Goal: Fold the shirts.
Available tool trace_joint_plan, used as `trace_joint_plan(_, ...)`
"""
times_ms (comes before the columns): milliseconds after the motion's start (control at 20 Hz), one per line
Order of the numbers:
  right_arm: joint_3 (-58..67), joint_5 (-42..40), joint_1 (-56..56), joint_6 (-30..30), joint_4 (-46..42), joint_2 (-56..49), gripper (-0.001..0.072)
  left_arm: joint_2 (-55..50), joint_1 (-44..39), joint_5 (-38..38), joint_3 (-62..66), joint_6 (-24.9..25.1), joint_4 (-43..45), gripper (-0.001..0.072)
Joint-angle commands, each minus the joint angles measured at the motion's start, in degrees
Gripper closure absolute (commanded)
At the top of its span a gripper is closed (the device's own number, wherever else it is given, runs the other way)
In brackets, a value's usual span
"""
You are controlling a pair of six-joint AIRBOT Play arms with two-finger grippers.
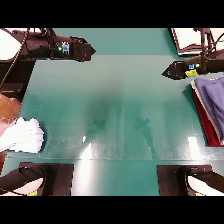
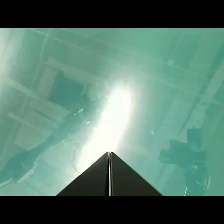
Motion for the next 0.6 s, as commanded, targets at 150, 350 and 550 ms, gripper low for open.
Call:
trace_joint_plan(150, 0.07, -0.02, 0.09, 0.04, 0.07, -0.02, 0.0695, -0.02, 0.00, 0.15, 0.02, 0.00, 0.02, 0.0682)
trace_joint_plan(350, 0.04, -0.02, 0.09, 0.04, 0.09, -0.02, 0.0695, 0.00, 0.00, 0.15, 0.02, 0.00, 0.02, 0.0683)
trace_joint_plan(550, 0.04, 0.52, 0.09, 0.04, 0.11, -0.02, 0.0695, -0.02, 0.00, 0.59, 0.02, -0.04, -0.22, 0.0682)
